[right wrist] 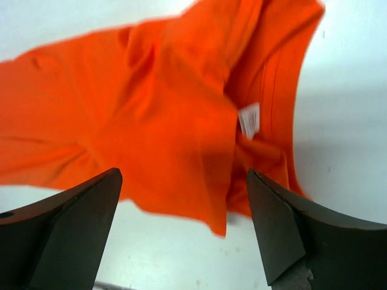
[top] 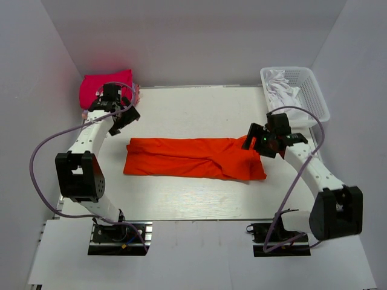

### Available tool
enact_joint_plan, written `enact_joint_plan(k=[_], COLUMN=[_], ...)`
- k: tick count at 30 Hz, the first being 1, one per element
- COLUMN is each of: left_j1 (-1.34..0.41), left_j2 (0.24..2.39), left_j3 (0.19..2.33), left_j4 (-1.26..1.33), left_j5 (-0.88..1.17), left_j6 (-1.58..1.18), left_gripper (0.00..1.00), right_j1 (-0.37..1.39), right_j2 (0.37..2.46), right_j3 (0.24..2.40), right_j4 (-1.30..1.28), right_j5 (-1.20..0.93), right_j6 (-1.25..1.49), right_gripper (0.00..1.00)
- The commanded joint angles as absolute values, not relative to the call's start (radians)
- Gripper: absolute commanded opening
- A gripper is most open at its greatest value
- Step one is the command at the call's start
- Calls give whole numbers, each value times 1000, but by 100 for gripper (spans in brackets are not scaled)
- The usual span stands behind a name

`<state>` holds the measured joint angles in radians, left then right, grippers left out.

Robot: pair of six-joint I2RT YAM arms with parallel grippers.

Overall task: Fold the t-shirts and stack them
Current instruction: Fold the other side of the tshirt into a rectangle

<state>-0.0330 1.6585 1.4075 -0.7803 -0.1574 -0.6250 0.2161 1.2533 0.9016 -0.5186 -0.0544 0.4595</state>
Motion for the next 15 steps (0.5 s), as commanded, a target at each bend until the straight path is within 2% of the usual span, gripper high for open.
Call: enact_joint_plan(k=[1, 8, 12, 13, 14, 15], left_j1=[-40, -61, -84, -95, -95, -95], left_j2=[1618, 1673, 1729, 1729, 1729, 1729], left_j3=[1431, 1295, 1275, 1253, 1237, 1194], left_j4=[-721, -520, -537, -546, -555, -555], left_j5=[-2, 245, 247, 247, 247, 236], left_j6=[-578, -574, -583, -583, -583, -572], left_gripper=[100, 100, 100, 100, 100, 100], right_j1=[212, 207, 204, 203, 201, 193], right_j2=[1336, 1482, 1523, 1528, 1543, 1549], right_j3=[966, 1044, 1032, 1031, 1032, 1031], right_j4=[-454, -387, -377, -373, -368, -367], right_j5=[-11, 14, 29, 40, 61, 69], right_j6=[459, 486, 486, 483, 485, 498], right_gripper=[90, 90, 88, 82, 64, 60])
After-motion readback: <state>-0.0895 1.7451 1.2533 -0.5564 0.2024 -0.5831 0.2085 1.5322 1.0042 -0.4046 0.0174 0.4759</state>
